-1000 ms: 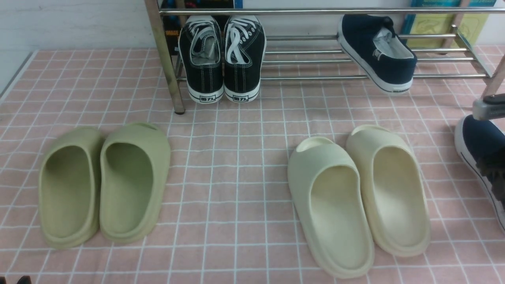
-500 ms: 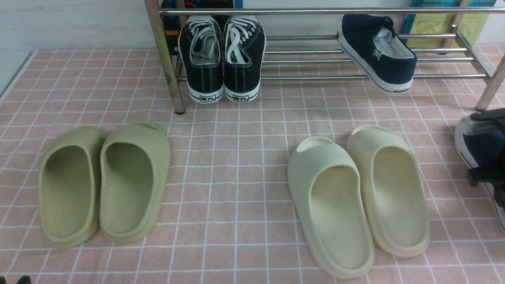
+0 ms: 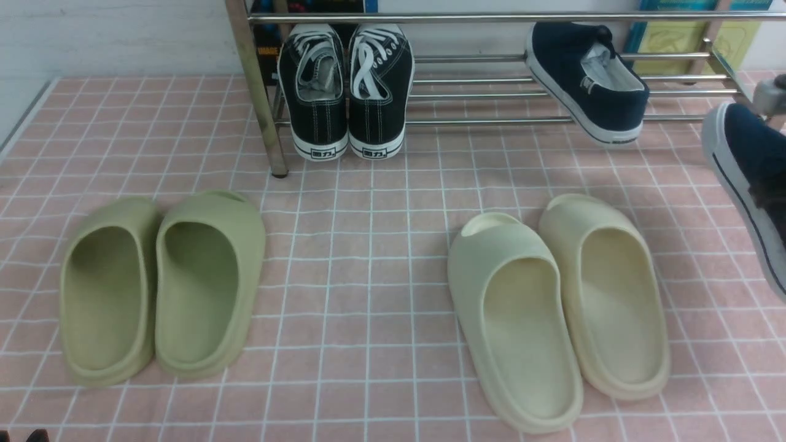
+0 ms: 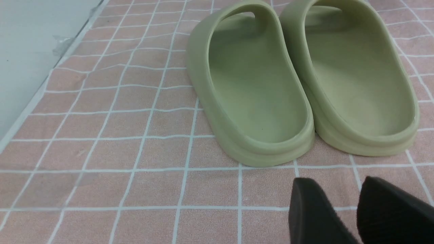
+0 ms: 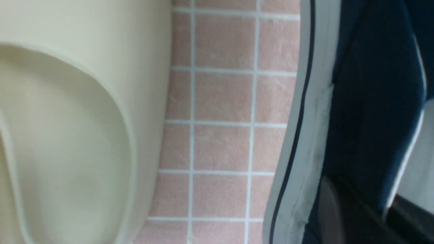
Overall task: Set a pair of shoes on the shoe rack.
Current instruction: Use the right arm to put a shoe into the shoe rack
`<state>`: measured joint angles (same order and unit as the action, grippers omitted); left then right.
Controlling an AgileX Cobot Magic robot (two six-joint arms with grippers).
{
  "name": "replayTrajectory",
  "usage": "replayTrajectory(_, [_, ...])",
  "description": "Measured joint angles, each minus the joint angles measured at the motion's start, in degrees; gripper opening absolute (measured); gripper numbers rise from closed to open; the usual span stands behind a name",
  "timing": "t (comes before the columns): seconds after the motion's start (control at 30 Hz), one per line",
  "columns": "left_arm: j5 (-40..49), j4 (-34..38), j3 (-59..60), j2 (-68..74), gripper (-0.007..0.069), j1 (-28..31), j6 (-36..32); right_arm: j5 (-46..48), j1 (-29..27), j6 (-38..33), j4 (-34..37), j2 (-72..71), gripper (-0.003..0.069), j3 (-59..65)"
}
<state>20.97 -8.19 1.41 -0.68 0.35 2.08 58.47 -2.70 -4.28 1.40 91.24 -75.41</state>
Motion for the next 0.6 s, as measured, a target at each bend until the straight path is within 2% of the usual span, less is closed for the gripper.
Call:
replayTrajectory(0.27, [0.0, 0.0, 0.0, 0.0, 0.0241, 0.0, 0.0, 0.97, 0.0, -1.97, 0.86, 6.51, 0.0013, -10.28])
replayTrajectory(0.6, [0.0, 0.0, 0.0, 0.0, 0.0241, 0.0, 0.0, 6.1, 0.0, -2.99, 0.24, 24.16, 0.0013, -32.71])
